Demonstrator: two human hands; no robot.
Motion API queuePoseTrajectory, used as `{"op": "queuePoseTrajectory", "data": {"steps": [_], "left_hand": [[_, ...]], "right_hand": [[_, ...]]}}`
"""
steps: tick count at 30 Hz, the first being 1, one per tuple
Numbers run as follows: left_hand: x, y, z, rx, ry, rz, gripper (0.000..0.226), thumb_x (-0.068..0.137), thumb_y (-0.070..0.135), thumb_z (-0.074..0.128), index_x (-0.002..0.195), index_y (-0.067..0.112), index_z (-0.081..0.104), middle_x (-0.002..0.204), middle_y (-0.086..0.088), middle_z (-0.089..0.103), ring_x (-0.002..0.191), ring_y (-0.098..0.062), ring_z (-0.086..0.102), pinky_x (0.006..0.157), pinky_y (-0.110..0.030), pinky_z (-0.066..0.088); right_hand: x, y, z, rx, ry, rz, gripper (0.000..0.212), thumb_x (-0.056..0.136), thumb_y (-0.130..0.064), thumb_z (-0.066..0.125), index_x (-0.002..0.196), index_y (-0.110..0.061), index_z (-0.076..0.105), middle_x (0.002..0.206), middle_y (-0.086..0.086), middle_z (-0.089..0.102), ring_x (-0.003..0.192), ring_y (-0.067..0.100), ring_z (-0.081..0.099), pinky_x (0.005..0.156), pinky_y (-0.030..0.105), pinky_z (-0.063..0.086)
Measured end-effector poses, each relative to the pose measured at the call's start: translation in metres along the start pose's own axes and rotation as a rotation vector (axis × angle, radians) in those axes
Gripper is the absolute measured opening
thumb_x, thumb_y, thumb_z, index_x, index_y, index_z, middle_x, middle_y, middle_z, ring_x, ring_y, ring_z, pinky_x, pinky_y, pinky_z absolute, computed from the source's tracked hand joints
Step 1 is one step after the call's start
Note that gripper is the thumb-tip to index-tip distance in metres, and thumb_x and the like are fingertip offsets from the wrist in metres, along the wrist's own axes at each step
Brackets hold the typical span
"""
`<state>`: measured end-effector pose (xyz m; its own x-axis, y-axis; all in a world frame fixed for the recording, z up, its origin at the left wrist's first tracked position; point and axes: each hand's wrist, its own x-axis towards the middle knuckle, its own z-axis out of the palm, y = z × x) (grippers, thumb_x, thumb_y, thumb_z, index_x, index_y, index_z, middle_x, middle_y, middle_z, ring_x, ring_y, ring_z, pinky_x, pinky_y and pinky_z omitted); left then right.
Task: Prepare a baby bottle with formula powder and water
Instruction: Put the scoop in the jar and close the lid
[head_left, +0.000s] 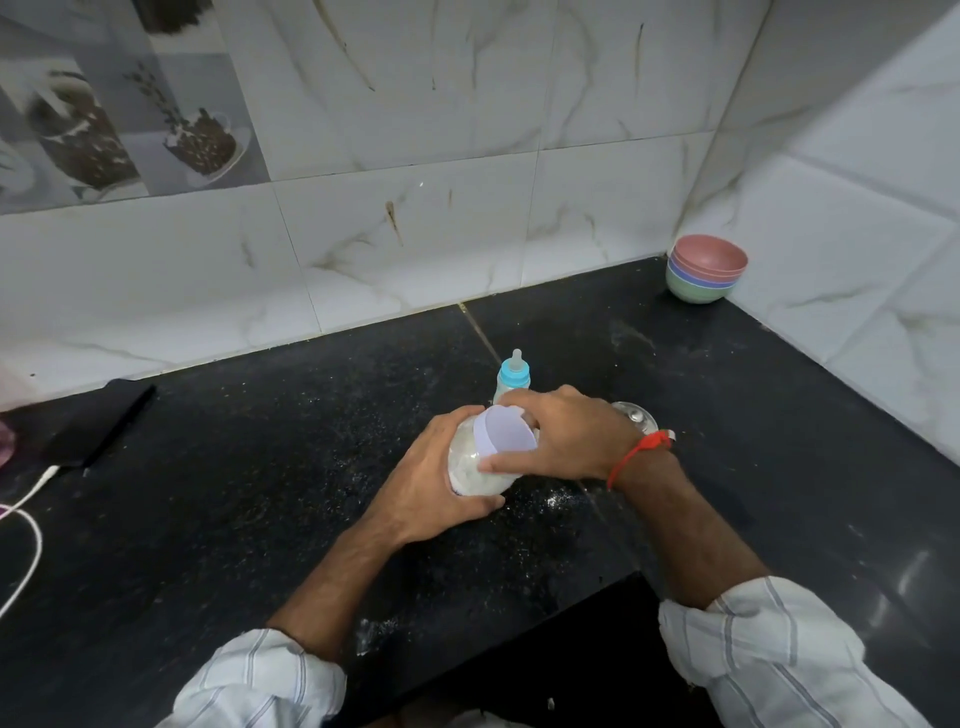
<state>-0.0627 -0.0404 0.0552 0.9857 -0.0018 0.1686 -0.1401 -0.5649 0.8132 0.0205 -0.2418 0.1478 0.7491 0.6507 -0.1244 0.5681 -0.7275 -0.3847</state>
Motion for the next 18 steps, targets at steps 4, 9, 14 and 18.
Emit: {"op": "queuePoseTrajectory", "data": {"steps": [4,9,14,18], "left_hand": [[0.001,0.003,-0.001,-0.009,0.010,0.008,0.104,0.057,0.053,0.095,0.137,0.069,0.031,0.139,0.030,0.049,0.128,0.004,0.052,0.099,-0.027,0.053],[0.002,0.007,-0.008,-0.020,0.017,0.004,0.101,0.058,0.052,0.094,0.135,0.069,0.031,0.141,0.025,0.049,0.128,0.001,0.052,0.100,-0.030,0.053],[0.004,0.011,-0.013,-0.048,-0.034,-0.021,0.098,0.058,0.049,0.095,0.133,0.067,0.035,0.135,0.026,0.053,0.123,0.002,0.055,0.096,-0.027,0.054],[0.001,0.008,-0.020,-0.075,-0.066,-0.053,0.096,0.058,0.048,0.095,0.134,0.063,0.038,0.133,0.025,0.057,0.120,0.003,0.057,0.094,-0.023,0.051]], "right_hand": [[-0.001,-0.005,0.010,-0.137,0.082,0.144,0.103,0.056,-0.111,0.030,0.125,-0.040,0.061,0.114,-0.002,0.069,0.108,0.024,0.065,0.086,0.039,0.049],[-0.005,0.000,0.002,0.218,-0.040,-0.072,0.076,0.087,-0.070,0.070,0.150,-0.039,0.043,0.145,-0.013,0.057,0.130,0.015,0.057,0.110,0.046,0.051],[-0.007,0.005,-0.010,0.251,0.005,-0.248,0.073,0.087,-0.037,0.084,0.149,-0.027,0.047,0.139,-0.017,0.055,0.118,-0.001,0.054,0.101,0.028,0.051],[-0.009,0.013,-0.021,0.297,-0.017,-0.263,0.077,0.087,-0.026,0.084,0.150,-0.034,0.042,0.126,-0.042,0.046,0.105,-0.013,0.052,0.081,0.007,0.046]]}}
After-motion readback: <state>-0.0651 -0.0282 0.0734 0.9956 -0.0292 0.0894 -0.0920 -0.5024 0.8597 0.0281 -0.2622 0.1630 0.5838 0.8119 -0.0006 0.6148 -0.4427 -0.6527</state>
